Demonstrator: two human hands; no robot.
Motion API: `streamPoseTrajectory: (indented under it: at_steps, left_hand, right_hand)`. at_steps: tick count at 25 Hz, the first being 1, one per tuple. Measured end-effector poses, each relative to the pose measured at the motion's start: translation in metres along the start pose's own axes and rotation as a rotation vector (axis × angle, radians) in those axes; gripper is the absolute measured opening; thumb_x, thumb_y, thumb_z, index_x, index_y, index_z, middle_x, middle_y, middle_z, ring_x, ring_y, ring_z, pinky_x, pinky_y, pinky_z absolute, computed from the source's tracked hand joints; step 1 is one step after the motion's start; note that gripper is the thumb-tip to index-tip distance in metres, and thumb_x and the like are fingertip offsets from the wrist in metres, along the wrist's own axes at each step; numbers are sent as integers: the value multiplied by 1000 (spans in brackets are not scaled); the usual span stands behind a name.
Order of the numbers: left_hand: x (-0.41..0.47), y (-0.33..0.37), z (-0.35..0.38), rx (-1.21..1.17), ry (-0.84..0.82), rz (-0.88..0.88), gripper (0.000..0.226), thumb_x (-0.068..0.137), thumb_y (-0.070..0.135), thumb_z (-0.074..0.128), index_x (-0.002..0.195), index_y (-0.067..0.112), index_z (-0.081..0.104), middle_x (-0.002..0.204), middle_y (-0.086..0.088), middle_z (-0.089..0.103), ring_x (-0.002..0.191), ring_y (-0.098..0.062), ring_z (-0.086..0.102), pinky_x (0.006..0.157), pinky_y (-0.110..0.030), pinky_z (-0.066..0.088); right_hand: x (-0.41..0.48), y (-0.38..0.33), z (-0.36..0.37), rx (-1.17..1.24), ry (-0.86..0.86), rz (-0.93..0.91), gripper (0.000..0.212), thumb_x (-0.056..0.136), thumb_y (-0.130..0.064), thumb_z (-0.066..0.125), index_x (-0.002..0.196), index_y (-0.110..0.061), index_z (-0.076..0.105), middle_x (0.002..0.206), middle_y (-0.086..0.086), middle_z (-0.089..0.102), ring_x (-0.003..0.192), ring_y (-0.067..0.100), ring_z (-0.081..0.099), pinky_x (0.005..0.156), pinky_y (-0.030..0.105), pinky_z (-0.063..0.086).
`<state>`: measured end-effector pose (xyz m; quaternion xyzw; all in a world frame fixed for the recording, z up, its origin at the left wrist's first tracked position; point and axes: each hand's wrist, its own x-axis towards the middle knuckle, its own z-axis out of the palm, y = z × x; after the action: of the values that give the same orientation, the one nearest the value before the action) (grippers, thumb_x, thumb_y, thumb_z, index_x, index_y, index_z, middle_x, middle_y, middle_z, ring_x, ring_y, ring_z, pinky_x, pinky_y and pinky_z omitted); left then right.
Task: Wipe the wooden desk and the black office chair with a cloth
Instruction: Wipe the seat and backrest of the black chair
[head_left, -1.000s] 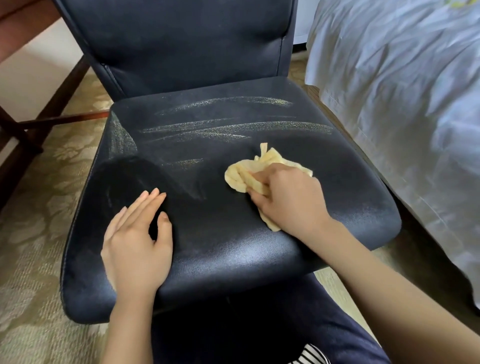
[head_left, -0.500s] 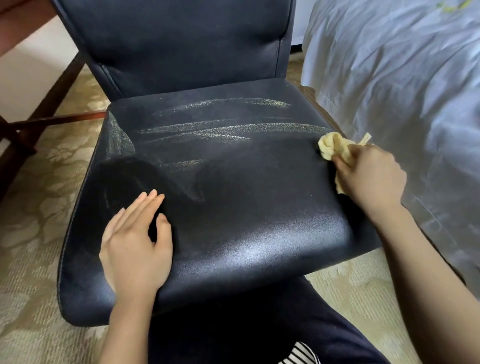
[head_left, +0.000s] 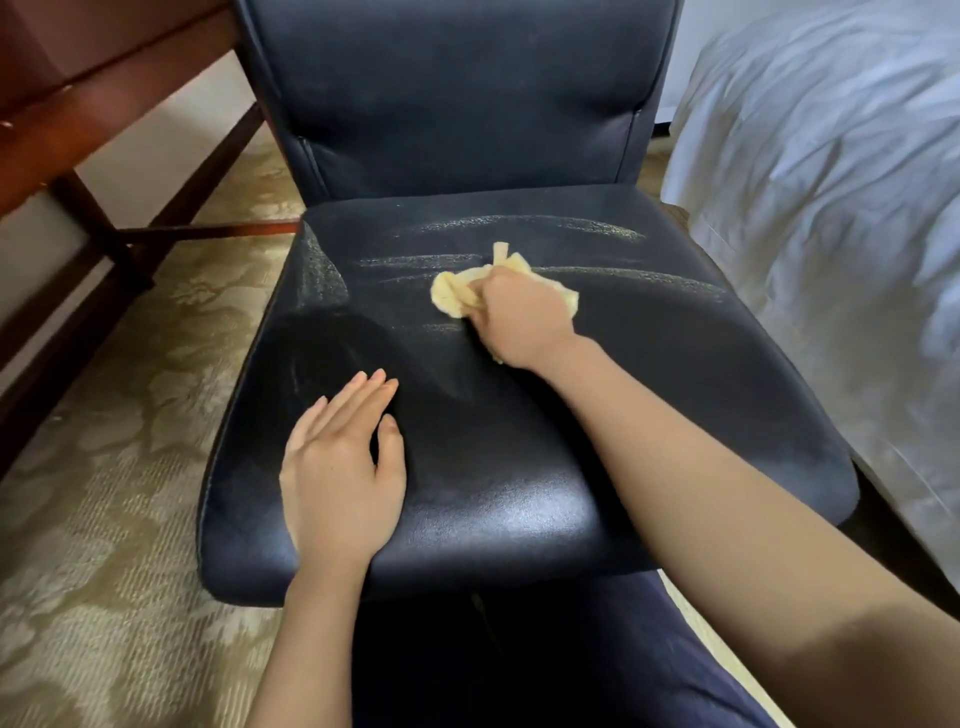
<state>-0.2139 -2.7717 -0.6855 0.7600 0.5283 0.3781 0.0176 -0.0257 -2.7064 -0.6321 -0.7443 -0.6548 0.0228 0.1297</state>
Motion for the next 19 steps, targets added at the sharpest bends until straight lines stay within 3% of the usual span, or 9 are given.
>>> streamPoseTrajectory:
  at_steps: [3, 7, 9, 12, 16, 19]
  left_hand:
    - [0, -2, -1, 7, -11, -5, 38, 87, 15, 46, 117, 12, 68, 125, 1, 64, 122, -9, 52, 110, -35, 34]
    - [1, -3, -2, 8, -9, -12, 38, 87, 14, 46, 118, 14, 68, 124, 2, 64, 120, 0, 46, 110, -30, 31]
    - [1, -3, -2, 13, -13, -15, 38, 88, 14, 45, 118, 14, 68, 125, 2, 64, 121, -1, 48, 110, -28, 30]
    - [0, -3, -3, 16, 15, -67, 38, 86, 15, 48, 118, 11, 68, 125, -2, 64, 122, -13, 53, 107, -22, 28]
    - [-1, -1, -3, 53, 33, -123, 40, 85, 17, 49, 120, 8, 66, 126, -5, 63, 126, -19, 52, 107, -30, 32]
    - [-1, -3, -3, 64, 40, -165, 41, 86, 20, 48, 122, 9, 64, 129, -5, 61, 130, -19, 47, 110, -34, 31]
  right_hand:
    - [-21, -22, 9, 12, -24, -244, 25, 98, -24, 43, 108, -12, 62, 107, 8, 57, 95, 29, 59, 65, 30, 38]
    - [-61, -12, 10, 147, -5, -398, 31, 97, -32, 46, 116, -14, 61, 110, 2, 56, 95, 20, 57, 66, 24, 32]
    - [-78, 0, 3, 223, -36, -489, 29, 97, -31, 48, 120, -22, 62, 105, -7, 54, 95, 14, 54, 69, 22, 36]
    - [-102, 23, -9, 306, -122, -628, 24, 94, -25, 56, 116, -25, 66, 96, -23, 41, 94, 4, 49, 76, 27, 46]
    - [-105, 45, -18, 323, -186, -700, 21, 92, -28, 58, 110, -26, 68, 102, -19, 54, 97, -12, 42, 80, 29, 50]
    - [-89, 43, -20, 348, -233, -759, 24, 94, -36, 48, 98, -26, 70, 102, -33, 46, 101, -21, 41, 85, 14, 42]
